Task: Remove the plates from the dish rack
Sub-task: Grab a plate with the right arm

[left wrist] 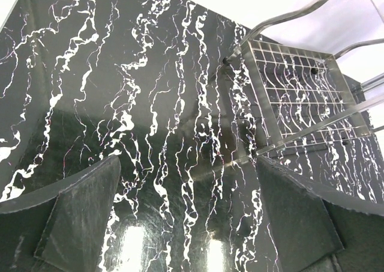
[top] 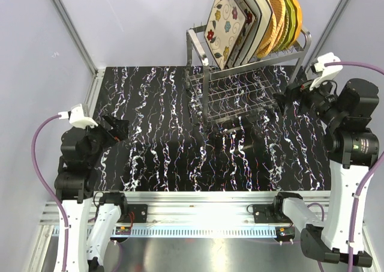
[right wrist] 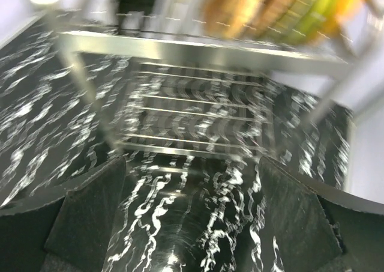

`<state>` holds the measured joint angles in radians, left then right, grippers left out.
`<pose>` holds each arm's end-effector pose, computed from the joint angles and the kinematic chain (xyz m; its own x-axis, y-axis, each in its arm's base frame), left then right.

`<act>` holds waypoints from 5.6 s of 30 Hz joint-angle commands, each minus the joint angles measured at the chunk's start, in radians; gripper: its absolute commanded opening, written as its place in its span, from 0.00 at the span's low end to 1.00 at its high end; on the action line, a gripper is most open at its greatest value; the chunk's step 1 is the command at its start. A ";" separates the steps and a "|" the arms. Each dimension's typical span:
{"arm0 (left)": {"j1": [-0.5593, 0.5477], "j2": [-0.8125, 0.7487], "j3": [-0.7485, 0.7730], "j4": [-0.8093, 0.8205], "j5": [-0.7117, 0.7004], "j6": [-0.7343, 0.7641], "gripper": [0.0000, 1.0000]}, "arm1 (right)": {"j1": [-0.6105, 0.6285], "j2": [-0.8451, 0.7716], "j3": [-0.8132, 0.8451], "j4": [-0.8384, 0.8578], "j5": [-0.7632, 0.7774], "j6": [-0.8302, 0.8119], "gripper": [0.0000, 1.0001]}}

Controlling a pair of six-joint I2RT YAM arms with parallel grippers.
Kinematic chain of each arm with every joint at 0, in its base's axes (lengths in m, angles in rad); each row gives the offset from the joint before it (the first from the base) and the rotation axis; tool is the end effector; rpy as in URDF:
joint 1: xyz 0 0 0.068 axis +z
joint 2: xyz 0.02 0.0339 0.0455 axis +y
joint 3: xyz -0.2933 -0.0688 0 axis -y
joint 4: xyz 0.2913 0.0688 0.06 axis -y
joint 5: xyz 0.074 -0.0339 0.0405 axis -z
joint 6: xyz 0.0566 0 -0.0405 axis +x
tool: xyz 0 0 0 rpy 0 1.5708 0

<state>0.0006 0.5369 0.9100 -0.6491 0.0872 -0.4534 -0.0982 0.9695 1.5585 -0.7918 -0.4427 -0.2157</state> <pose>0.1428 -0.0048 0.3900 -0.2814 -0.4365 -0.8545 -0.0446 0.8955 -0.4428 0.1870 0.0059 0.5419 -0.1254 -0.1820 -0.9753 -0.3643 0.9228 -0.1254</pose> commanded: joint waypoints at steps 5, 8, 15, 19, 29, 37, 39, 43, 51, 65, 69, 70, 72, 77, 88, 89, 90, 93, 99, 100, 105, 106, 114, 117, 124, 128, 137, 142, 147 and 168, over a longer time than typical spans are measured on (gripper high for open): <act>-0.005 -0.026 0.049 -0.001 0.025 -0.014 0.99 | 0.002 -0.005 0.035 0.064 -0.442 -0.002 1.00; -0.005 -0.038 0.052 -0.014 0.026 -0.021 0.99 | 0.002 0.038 0.076 0.097 -0.462 0.108 1.00; -0.004 -0.057 0.056 -0.029 0.025 -0.024 0.99 | 0.025 0.143 0.130 0.118 -0.444 0.211 1.00; -0.005 -0.063 0.053 -0.037 0.028 -0.030 0.99 | 0.122 0.169 0.143 0.121 -0.341 0.202 1.00; -0.005 -0.086 0.041 -0.046 0.037 -0.054 0.99 | 0.290 0.254 0.181 0.193 -0.154 0.183 1.00; -0.004 -0.115 0.010 -0.052 0.023 -0.059 0.99 | 0.390 0.340 0.265 0.178 -0.045 0.193 1.00; -0.005 -0.114 0.007 -0.053 0.023 -0.053 0.99 | 0.429 0.357 0.281 0.178 0.036 0.202 1.00; -0.005 -0.117 0.010 -0.055 0.016 -0.044 0.99 | 0.491 0.382 0.316 0.198 0.156 0.210 1.00; -0.004 -0.137 -0.019 -0.047 0.006 -0.042 0.99 | 0.606 0.512 0.497 0.138 0.573 0.285 1.00; -0.004 -0.143 -0.036 -0.047 -0.004 -0.027 0.99 | 0.650 0.675 0.721 0.059 0.725 0.495 0.98; -0.005 -0.147 -0.052 -0.035 0.002 -0.031 0.99 | 0.650 0.725 0.804 0.014 0.742 0.544 0.93; -0.004 -0.147 -0.057 -0.032 0.005 -0.033 0.99 | 0.650 0.738 0.822 0.006 0.739 0.547 0.92; -0.005 -0.147 -0.060 -0.030 0.003 -0.033 0.99 | 0.650 0.750 0.834 -0.003 0.734 0.565 0.91; -0.005 -0.147 -0.065 -0.029 0.002 -0.027 0.99 | 0.650 0.791 0.862 -0.007 0.803 0.564 0.83; -0.005 -0.146 -0.066 -0.026 -0.003 -0.016 0.99 | 0.669 0.824 0.790 0.150 0.979 0.438 0.64; -0.004 -0.146 -0.066 -0.027 -0.003 -0.014 0.99 | 0.673 0.816 0.772 0.173 1.004 0.417 0.62; -0.005 -0.147 -0.068 -0.026 -0.004 -0.013 0.99 | 0.680 0.811 0.735 0.199 1.015 0.406 0.59; -0.005 -0.146 -0.066 -0.030 -0.007 -0.007 0.99 | 0.683 0.799 0.684 0.278 1.045 0.374 0.54; -0.005 -0.144 -0.063 -0.032 -0.007 -0.004 0.99 | 0.681 0.790 0.592 0.412 1.073 0.331 0.50; -0.005 -0.143 -0.063 -0.030 -0.009 -0.004 0.99 | 0.683 0.779 0.577 0.437 1.073 0.320 0.49; -0.005 -0.140 -0.065 -0.026 -0.006 -0.004 0.99 | 0.683 0.758 0.490 0.540 1.079 0.273 0.45; -0.005 -0.138 -0.065 -0.026 -0.004 -0.004 0.99 | 0.681 0.752 0.474 0.554 1.076 0.263 0.43; -0.005 -0.134 -0.062 -0.024 -0.003 -0.005 0.99 | 0.681 0.689 0.342 0.735 1.070 0.185 0.08; -0.004 -0.129 -0.062 -0.018 0.002 -0.010 0.99 | 0.681 0.676 0.321 0.817 1.043 0.151 0.00; -0.005 -0.123 -0.056 -0.014 0.013 -0.016 0.99 | 0.681 0.644 0.314 0.960 0.983 0.101 0.00; -0.005 -0.120 -0.056 -0.009 0.014 -0.024 0.99 | 0.680 0.640 0.316 1.026 0.949 0.076 0.00; -0.005 -0.120 -0.057 -0.001 0.022 -0.037 0.99 | 0.680 0.640 0.354 1.111 0.937 0.027 0.00; -0.005 -0.117 -0.054 0.008 0.029 -0.042 0.99 | 0.680 0.643 0.379 1.135 0.926 0.001 0.00; -0.005 -0.112 -0.051 0.014 0.037 -0.045 0.99 | 0.677 0.641 0.403 1.145 0.924 -0.007 0.00; -0.005 -0.109 -0.054 0.029 0.055 -0.053 0.99 | 0.667 0.661 0.499 1.168 0.923 -0.042 0.00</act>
<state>0.0006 0.4164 0.8440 -0.6807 0.1116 -0.4992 0.5884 1.7042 1.9049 -0.0082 0.5274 -0.1852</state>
